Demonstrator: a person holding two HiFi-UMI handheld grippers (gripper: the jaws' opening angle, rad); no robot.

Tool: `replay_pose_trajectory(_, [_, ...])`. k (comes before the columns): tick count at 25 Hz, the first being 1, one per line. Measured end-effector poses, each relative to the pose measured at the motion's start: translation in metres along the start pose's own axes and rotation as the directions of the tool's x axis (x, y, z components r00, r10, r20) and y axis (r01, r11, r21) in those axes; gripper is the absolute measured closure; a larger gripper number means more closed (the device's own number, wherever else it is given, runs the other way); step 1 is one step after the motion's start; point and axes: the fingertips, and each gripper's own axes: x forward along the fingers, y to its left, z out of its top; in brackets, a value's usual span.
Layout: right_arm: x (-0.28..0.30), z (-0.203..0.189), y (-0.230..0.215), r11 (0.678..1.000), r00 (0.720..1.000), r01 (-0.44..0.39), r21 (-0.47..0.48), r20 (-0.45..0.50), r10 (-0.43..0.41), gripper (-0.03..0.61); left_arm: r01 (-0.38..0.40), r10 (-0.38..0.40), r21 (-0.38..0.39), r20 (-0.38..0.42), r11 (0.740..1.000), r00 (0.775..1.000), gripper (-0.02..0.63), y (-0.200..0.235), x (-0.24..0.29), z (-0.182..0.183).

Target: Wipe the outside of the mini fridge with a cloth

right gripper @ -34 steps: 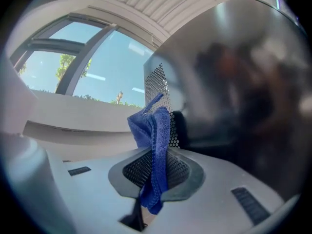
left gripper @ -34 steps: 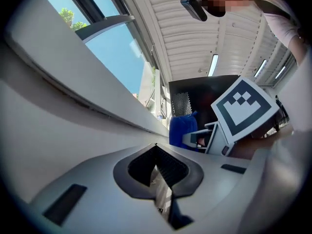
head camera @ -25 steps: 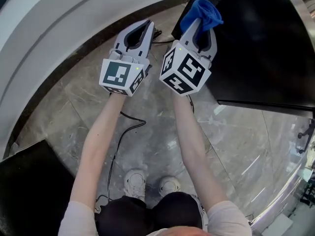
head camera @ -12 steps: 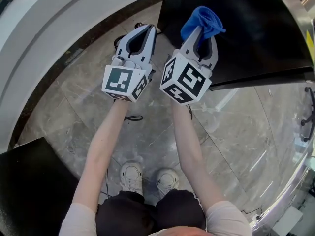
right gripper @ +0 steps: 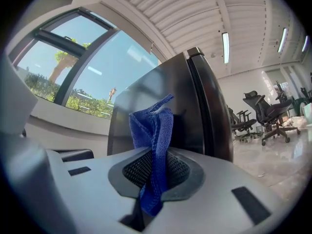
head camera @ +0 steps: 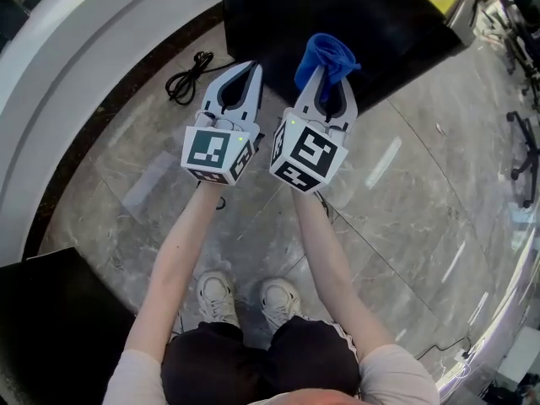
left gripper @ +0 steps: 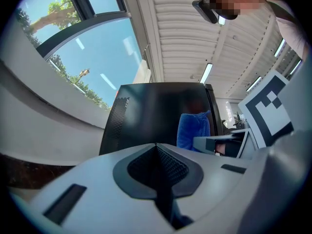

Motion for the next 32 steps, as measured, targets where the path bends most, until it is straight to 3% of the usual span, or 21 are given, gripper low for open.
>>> replay_pose_trajectory(16, [-0.044,0.014,-0.071,0.997,0.997,0.069,-0.039,-0.019,-0.07,0.517,0.073,-0.073,-0.01,0.006,0.997,0.997,0.609,-0.058,0.006,0.015])
replay_pose_trajectory(32, [-0.063,0.018,-0.103,0.991,0.991,0.134,-0.018,-0.027,-0.135,0.517,0.051,-0.051,-0.017,0.008,0.999,0.999,0.609,-0.06,-0.001,0.018])
